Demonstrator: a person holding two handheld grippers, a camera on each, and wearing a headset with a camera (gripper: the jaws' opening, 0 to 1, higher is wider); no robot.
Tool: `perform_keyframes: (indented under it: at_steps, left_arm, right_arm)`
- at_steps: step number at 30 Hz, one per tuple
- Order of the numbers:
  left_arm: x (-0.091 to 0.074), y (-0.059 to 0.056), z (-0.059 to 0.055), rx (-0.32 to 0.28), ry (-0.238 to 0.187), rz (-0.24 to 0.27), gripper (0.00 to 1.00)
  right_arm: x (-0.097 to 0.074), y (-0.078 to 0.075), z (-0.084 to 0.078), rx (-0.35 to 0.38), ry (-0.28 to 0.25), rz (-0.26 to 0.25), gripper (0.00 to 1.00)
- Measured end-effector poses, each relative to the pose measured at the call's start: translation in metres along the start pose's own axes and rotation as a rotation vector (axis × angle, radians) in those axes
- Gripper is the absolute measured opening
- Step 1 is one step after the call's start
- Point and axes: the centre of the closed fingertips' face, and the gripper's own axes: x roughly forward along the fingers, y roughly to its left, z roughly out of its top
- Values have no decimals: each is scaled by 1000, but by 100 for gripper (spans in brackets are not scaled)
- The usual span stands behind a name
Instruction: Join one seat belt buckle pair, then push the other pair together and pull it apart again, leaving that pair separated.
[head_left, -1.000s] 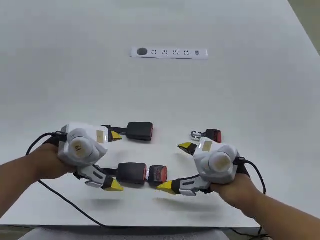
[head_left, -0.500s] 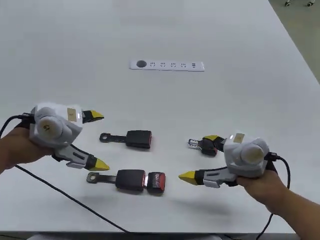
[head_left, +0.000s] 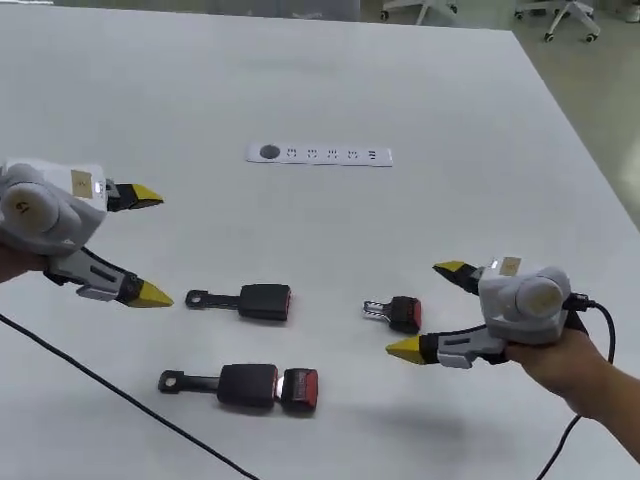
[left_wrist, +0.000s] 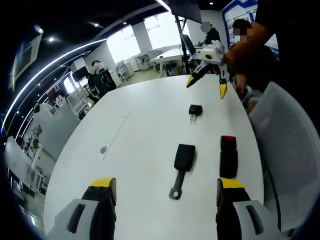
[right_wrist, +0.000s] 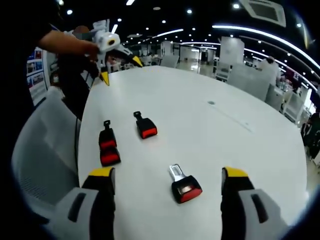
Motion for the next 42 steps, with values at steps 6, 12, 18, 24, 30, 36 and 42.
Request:
perform_keyframes:
  at_steps: [6,12,18,24,30,36,42]
  left_arm:
    - [25,-3,-4,14,35,-42,83]
    - [57,-12,-7,-13,23,-91,83]
    - [96,-29,-15,-23,23,-154,80]
    - [125,-36,-18,-47,18,-192,77]
    - [149,-42,-27,-61,42,-235,72]
    - [166,-47,-34,-26,73,-268,67]
    - [172,-52,-34,-25,78,-282,59]
  right_arm:
    - [5,-9,-9,-3,28,27,89]
    - [18,-17,-23,5,60,59,88]
    - [32,-19,-40,13,97,97,87]
    - [41,-22,-49,5,122,133,83]
    - [50,-25,-62,8,153,168,78]
    - [52,-20,-71,-21,188,200,67]
    - [52,-19,-72,-53,194,221,56]
